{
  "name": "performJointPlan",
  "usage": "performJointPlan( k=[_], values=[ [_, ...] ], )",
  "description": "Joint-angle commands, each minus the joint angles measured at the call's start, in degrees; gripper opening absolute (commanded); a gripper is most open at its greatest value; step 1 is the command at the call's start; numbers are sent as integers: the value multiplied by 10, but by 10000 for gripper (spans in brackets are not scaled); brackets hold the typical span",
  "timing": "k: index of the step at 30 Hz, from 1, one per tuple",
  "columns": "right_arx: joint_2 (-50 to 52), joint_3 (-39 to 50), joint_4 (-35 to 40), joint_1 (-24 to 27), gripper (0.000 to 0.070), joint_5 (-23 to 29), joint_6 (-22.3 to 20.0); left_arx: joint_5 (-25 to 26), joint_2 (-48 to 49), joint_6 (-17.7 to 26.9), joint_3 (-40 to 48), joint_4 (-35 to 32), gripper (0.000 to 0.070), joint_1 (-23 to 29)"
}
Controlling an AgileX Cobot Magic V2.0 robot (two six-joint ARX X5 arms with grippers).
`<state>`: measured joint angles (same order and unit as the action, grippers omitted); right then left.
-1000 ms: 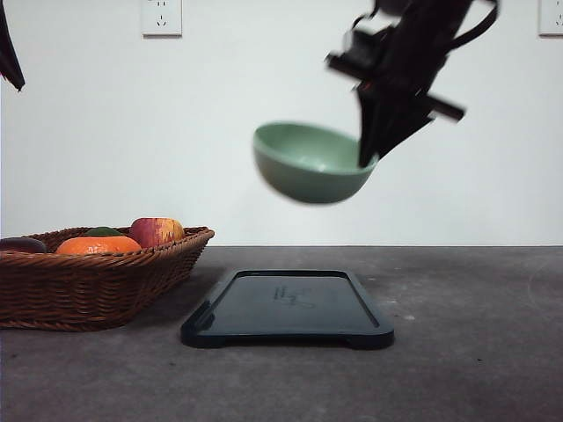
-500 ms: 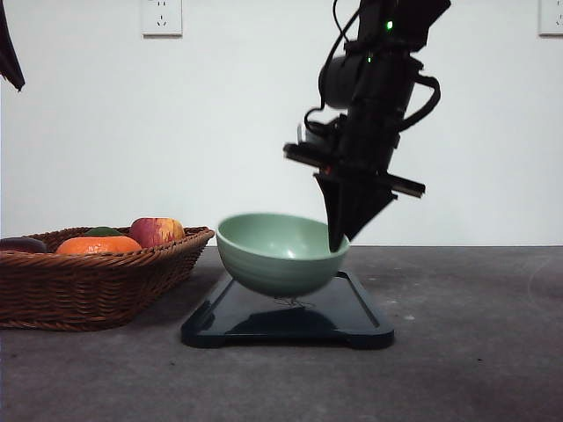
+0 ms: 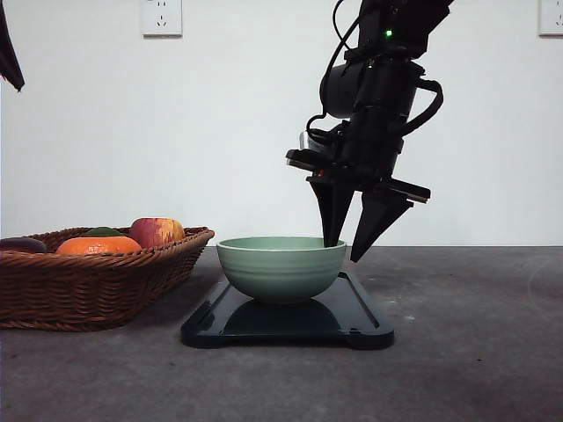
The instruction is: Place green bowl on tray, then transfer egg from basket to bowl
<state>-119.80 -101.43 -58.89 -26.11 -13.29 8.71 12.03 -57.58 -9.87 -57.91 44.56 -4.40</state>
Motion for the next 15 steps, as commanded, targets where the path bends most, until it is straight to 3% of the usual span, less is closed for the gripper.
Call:
performJointPlan(
  k=[1,7,15],
  values=[
    [19,-18,-4,-4,216,5,-15,2,-2,6,-13,-4,391,-1],
    [94,-1,26,-16,215,72,-19,2,-2,6,-13,-4,391,-1],
    [266,236,274,-41,214,92,-20,2,-2,6,-13,-4,391,-1]
  ],
)
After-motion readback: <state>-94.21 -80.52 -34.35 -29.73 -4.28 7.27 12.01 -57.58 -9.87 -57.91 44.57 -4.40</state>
